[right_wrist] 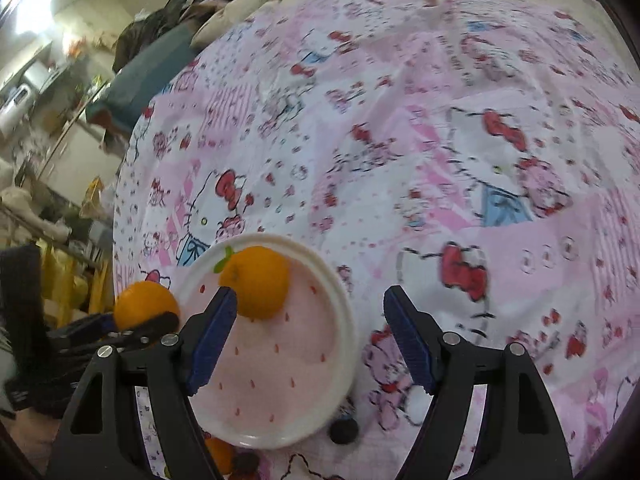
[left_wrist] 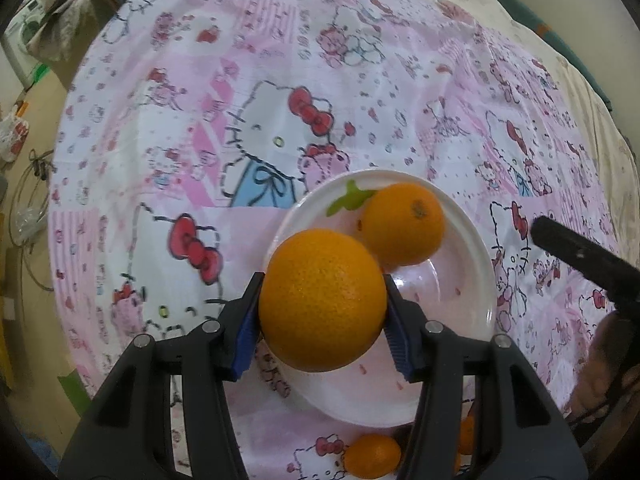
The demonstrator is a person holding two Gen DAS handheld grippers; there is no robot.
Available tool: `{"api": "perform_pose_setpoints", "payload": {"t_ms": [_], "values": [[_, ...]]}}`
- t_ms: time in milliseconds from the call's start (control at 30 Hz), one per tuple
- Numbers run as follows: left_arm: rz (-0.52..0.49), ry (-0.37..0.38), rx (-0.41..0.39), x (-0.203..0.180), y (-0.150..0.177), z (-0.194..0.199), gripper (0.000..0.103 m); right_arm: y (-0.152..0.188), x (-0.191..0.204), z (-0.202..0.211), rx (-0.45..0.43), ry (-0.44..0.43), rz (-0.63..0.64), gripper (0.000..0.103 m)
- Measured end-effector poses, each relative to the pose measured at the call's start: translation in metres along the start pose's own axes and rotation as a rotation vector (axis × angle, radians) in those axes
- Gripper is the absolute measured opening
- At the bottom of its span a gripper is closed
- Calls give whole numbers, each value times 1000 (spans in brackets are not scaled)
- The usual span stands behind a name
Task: Organize fruits
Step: 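Lower the large orange onto the plate, open the left tool, withdraw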
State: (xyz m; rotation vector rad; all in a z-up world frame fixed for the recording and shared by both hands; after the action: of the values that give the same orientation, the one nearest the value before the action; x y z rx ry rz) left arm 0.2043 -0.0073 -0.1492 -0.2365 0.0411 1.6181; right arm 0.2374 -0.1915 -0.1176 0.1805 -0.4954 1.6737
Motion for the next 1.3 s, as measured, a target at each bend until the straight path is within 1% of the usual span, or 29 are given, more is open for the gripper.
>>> {"api": "perform_pose_setpoints", "payload": {"t_ms": [133,267,367,467,667,767,833,867,933,967,1000,1033,1067,1200,1300], "values": [[-9,3,23,-8,-4,-14,51,4,-8,12,-10,3,-12,79],[-36,-15,45,-16,-7,-31,50,9,-13,22,-18,12,-10,79],[-38,-8,48,-18,-12,-38,51,12,-16,28,-18,21,-1,79],[-31,-10,46,-19,-18,-42,51,14,-17,35,-29,30,7,79],[-29,-23,44,-20,-18,-44,52,18,-21,45,-41,44,7,79],[-38,-41,53,-21,-18,-45,53,20,-23,46,-41,54,6,79],[-35,-39,59,-21,-18,-45,54,22,-23,47,-41,61,8,79],[-33,-37,60,-20,-17,-45,57,23,-22,47,-40,63,12,79],[-45,-43,62,-22,-16,-43,71,25,-20,46,-33,67,23,79],[-57,-45,55,-24,-15,-42,77,26,-18,46,-29,67,27,79],[-64,-52,45,-26,-14,-39,88,27,-18,45,-27,68,30,79],[-68,-68,29,-27,-14,-36,93,28,-18,45,-25,70,31,79],[-68,-80,10,-27,-14,-31,93,29,-18,45,-23,74,31,79],[-51,-68,-27,-25,-14,-18,93,30,-24,45,-26,87,16,79],[-36,-82,-61,-18,-12,-6,93,32,-28,45,-24,90,-1,79]]}}
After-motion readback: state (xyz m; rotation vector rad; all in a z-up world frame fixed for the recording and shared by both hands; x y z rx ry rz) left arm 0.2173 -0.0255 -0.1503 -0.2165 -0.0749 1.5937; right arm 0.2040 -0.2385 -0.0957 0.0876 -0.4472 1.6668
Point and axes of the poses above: each gripper's, at about its wrist camera, not at the fingertips, and z roughly against the way its jaws point, x to its left, y to its underside, the point moved 9 cm from there along -z, roughly the way its jaws point, and after that the axes turned 12 degrees about x, right-handed, at the moved point
